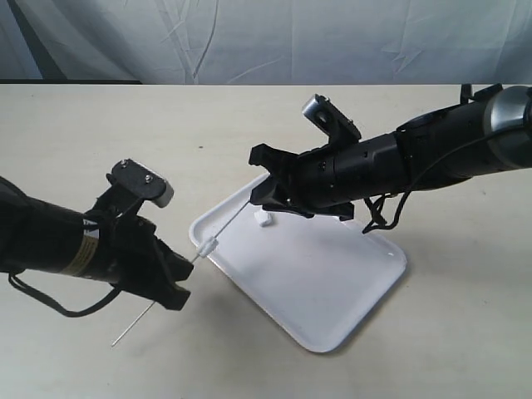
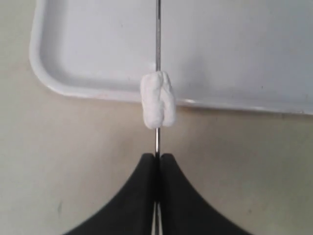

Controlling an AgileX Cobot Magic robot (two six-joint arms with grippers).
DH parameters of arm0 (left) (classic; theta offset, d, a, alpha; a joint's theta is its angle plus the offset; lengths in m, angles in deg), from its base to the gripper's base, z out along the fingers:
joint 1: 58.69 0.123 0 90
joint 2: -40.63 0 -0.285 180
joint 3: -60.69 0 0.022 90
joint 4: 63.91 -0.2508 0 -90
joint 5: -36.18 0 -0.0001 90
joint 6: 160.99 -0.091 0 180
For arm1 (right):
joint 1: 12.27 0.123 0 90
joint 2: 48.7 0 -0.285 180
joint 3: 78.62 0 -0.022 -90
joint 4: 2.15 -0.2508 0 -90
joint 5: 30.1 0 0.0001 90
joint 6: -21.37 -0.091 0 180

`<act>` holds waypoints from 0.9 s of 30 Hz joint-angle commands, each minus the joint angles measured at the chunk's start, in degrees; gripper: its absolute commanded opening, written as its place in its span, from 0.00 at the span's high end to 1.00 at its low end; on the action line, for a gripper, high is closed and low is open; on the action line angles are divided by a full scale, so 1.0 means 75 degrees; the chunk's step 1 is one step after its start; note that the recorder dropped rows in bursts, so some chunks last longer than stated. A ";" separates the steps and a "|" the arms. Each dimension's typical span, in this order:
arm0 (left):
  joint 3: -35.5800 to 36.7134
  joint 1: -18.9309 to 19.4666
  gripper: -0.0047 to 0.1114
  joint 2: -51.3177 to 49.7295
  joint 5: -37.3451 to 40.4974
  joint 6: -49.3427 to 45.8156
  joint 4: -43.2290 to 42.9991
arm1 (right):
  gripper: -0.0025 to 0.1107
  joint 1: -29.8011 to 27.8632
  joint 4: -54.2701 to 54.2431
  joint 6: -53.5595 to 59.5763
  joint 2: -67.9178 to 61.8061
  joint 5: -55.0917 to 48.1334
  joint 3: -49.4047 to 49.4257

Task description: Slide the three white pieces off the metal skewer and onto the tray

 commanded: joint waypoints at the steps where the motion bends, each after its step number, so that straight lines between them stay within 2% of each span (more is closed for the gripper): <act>1: -0.0376 -0.0003 0.96 0.0062 -0.0007 -0.0017 0.0001 | 0.80 -0.0032 0.0189 -0.0049 -0.0022 -0.0233 -0.0024; 10: -0.0890 -0.0003 0.96 -0.0047 -0.0033 -0.0017 0.0001 | 0.79 -0.0032 0.0305 -0.0103 -0.0022 -0.0603 -0.0024; 16: -0.1235 -0.0003 0.96 -0.0678 -0.0258 -0.0017 0.0001 | 0.64 -0.0032 0.0305 -0.0103 -0.0022 -0.0854 -0.0024; 27: -0.1777 -0.0003 0.96 -0.1038 -0.0720 -0.0017 0.0022 | 0.64 -0.0032 0.0236 -0.0103 -0.0022 -0.0706 -0.0024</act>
